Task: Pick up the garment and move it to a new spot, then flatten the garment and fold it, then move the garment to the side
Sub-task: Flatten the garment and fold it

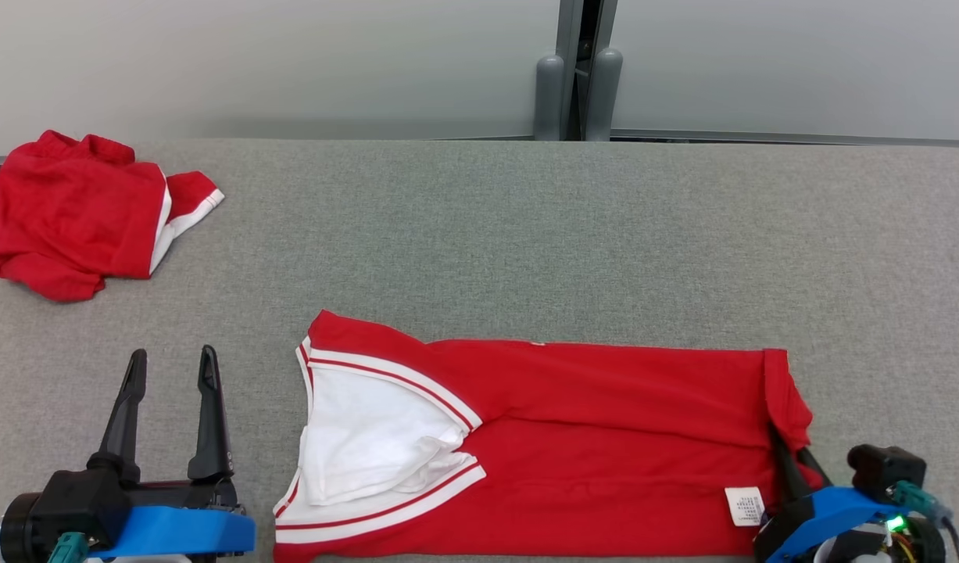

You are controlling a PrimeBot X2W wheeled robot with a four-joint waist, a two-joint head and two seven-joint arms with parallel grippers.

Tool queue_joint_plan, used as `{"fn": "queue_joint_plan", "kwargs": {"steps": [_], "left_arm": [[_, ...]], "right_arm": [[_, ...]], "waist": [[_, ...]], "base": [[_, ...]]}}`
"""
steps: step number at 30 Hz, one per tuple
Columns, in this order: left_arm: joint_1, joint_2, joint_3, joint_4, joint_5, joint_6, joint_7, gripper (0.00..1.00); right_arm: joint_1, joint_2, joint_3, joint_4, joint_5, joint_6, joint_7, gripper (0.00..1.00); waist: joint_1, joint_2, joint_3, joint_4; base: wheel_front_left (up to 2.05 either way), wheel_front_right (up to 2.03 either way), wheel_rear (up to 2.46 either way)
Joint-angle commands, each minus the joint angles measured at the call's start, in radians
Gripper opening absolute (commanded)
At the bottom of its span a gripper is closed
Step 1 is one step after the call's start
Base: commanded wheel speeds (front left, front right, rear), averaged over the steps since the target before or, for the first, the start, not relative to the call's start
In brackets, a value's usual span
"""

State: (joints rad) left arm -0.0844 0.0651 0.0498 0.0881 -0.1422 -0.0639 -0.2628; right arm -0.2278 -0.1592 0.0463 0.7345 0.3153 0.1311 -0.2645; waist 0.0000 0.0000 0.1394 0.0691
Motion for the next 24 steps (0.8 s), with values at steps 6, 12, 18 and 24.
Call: {"fn": "queue_joint_plan", "kwargs": {"steps": [6, 12, 18, 24], "left_arm": [[0.013, -0.01, 0.028, -0.002, 0.023, -0.016, -0.003, 1.0], [0.015, -0.013, 0.031, 0.002, 0.03, -0.024, -0.003, 1.0], [0.017, -0.013, 0.022, 0.005, 0.016, -0.018, -0.003, 1.0], [0.019, -0.013, 0.02, 0.006, 0.011, -0.017, -0.003, 1.0]], "right_arm": [[-0.032, -0.082, -0.057, -0.034, 0.005, -0.001, 0.0, 0.0], [-0.076, -0.163, -0.122, -0.009, -0.015, -0.001, 0.0, 0.0], [-0.103, -0.157, -0.108, -0.03, -0.033, -0.001, 0.003, 0.0], [-0.076, -0.101, -0.033, -0.111, -0.037, -0.001, 0.004, 0.0]], "waist": [[0.0, 0.0, -0.001, -0.009], [0.0, 0.0, -0.004, -0.014], [0.0, 0.0, -0.006, -0.021], [0.0, 0.0, -0.013, -0.024]], "base": [[0.0, 0.0, 0.0], [0.0, 0.0, 0.0], [0.0, 0.0, 0.0], [0.0, 0.0, 0.0]]}}
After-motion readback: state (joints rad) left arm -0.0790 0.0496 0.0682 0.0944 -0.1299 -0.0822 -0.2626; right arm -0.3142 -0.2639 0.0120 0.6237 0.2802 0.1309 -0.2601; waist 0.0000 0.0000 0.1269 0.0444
